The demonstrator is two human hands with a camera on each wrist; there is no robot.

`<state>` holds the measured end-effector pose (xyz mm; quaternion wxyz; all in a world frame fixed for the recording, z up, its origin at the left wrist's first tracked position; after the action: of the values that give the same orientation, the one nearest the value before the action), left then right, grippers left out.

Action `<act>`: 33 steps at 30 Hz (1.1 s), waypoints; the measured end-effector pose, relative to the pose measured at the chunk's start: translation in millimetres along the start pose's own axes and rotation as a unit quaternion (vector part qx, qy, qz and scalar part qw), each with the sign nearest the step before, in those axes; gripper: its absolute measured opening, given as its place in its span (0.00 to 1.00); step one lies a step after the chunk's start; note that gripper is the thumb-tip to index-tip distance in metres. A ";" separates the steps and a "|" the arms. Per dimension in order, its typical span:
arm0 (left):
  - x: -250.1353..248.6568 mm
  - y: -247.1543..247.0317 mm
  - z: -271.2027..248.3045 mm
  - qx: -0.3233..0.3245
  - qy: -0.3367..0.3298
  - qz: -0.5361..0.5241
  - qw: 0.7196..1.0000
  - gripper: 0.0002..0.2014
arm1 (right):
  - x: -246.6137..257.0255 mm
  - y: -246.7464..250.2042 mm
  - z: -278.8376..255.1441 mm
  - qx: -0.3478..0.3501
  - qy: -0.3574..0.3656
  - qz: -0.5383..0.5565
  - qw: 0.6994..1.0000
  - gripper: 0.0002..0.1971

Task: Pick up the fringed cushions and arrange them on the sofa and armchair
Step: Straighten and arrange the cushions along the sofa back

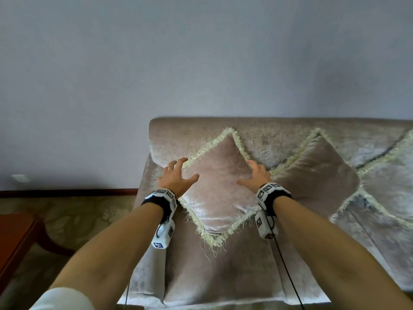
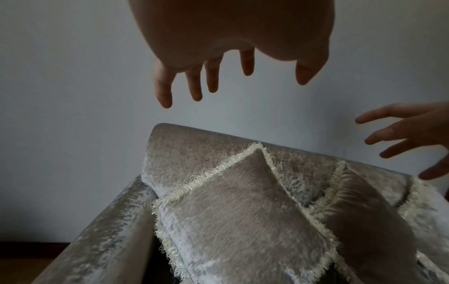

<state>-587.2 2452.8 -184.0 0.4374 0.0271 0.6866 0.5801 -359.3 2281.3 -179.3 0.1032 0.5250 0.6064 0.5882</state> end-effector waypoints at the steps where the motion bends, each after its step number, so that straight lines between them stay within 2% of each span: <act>1: 0.2 -4.9 8.1 0.004 0.006 0.006 1.000 0.36 | -1.9 2.0 9.8 0.004 0.003 -0.005 1.000 0.42; 8: 15.5 -27.9 65.8 0.018 0.039 0.011 0.999 0.35 | -5.0 -3.3 76.2 0.026 0.001 -0.049 0.998 0.41; 20: 88.0 -79.7 189.9 0.052 0.088 -0.027 0.994 0.38 | 40.0 -38.2 207.5 0.066 0.002 -0.144 0.987 0.43; 24: 100.8 -93.9 208.5 0.072 0.108 -0.006 0.991 0.37 | 58.5 -50.2 237.5 0.082 0.024 -0.188 0.978 0.42; 28: 104.9 -102.6 237.8 0.071 0.120 0.014 0.990 0.36 | 79.8 -52.0 270.5 0.075 0.052 -0.182 0.979 0.41; 33: 112.1 -124.0 261.2 0.100 0.133 0.024 0.986 0.36 | 92.4 -61.7 306.1 0.092 0.078 -0.185 0.975 0.39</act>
<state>-432.8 2675.4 -334.9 0.3227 0.0100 0.7927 0.5171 -203.2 2551.6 -272.3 0.1140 0.3635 0.7504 0.5401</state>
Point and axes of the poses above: each hand's wrist, its own z-axis towards the middle knuckle, its own y-axis out of the back of the hand, x = y × z, the point moved 8 cm from there along z, towards the middle knuckle, and after that the axes turned 7 degrees about -y, right-handed, at the moved point
